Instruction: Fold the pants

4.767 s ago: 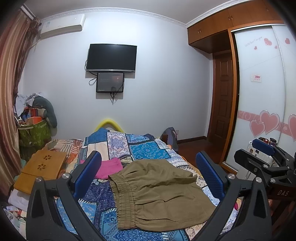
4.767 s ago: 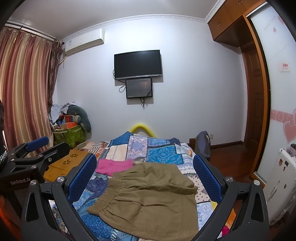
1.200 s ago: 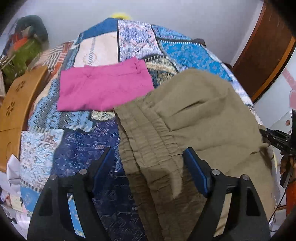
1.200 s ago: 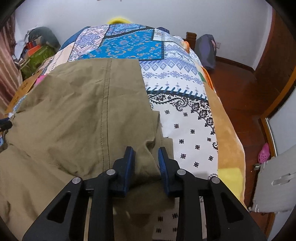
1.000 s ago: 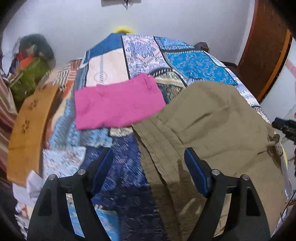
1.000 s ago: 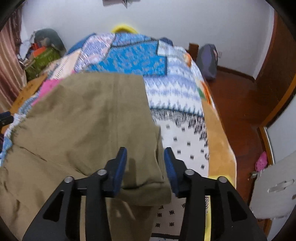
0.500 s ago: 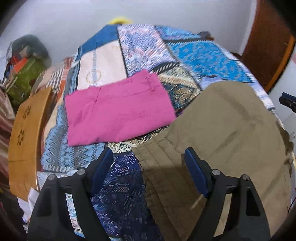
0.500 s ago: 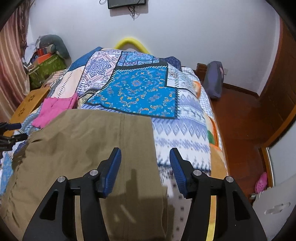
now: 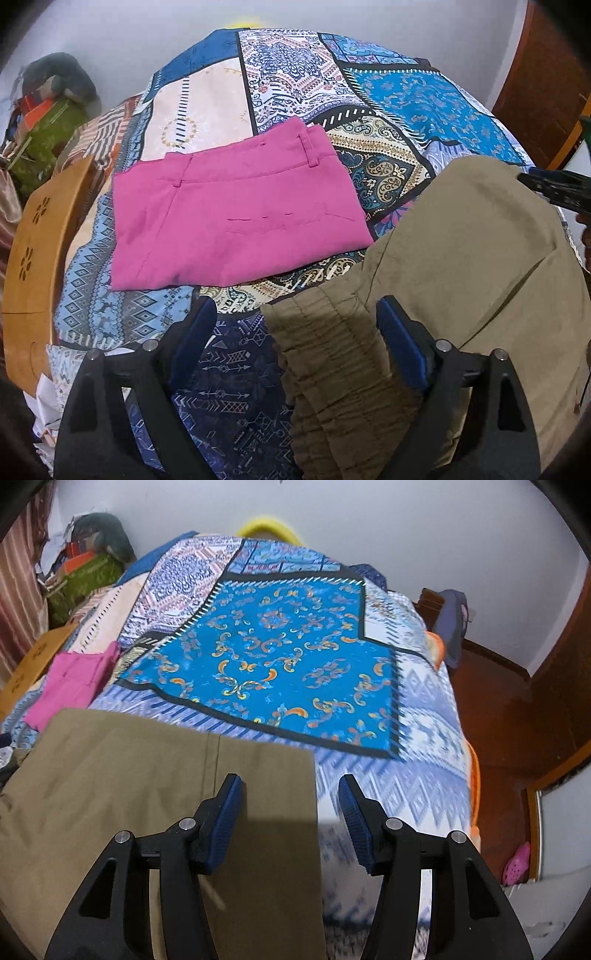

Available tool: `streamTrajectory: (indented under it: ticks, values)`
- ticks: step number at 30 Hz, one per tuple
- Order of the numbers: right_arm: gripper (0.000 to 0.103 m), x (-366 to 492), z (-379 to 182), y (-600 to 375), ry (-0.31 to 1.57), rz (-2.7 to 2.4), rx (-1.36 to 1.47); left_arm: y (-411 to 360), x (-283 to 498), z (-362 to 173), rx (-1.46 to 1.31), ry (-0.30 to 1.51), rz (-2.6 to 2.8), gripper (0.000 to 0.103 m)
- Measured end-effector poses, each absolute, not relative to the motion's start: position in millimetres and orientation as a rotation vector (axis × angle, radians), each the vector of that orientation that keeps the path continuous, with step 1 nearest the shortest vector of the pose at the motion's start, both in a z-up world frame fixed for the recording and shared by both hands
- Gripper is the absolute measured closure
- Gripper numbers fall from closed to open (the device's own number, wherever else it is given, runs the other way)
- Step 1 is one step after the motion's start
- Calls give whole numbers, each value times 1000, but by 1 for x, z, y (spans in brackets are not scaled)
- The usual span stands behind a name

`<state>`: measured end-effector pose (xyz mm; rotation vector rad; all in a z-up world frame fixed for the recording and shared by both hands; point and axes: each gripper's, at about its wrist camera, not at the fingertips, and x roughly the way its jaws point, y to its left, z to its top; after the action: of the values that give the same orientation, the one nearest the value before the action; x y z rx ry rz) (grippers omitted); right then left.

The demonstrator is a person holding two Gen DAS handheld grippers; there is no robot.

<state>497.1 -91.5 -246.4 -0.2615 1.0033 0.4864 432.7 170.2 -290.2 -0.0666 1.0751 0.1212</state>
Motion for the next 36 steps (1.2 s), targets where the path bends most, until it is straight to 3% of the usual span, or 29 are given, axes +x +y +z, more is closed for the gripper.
streamTrajectory:
  ticks: [5, 6, 7, 9, 11, 13, 17, 24, 36]
  values:
    - [53, 504, -256, -96, 1036, 507, -176, 175, 431, -295, -97, 1050, 110, 12]
    - [56, 503, -257, -98, 1034, 521, -158, 175, 430, -296, -97, 1044, 111, 12]
    - [68, 502, -256, -99, 1036, 534, -147, 174, 429, -296, -95, 1036, 112, 12]
    - [80, 498, -255, -98, 1028, 518, -164, 172, 428, -296, -80, 1026, 108, 17]
    - [86, 494, -254, -94, 1004, 502, -218, 169, 429, -295, -84, 1032, 87, 35]
    - [90, 492, -253, -90, 993, 498, -245, 163, 430, -291, -66, 1035, 80, 43]
    - [91, 489, -248, -85, 957, 466, -290, 143, 426, -285, 103, 997, 124, 48]
    - [92, 489, -224, -92, 899, 426, -290, 146, 426, -263, 130, 970, 153, 49]
    - [92, 439, -128, -115, 725, 417, -256, 131, 388, -181, 148, 842, 171, 50]
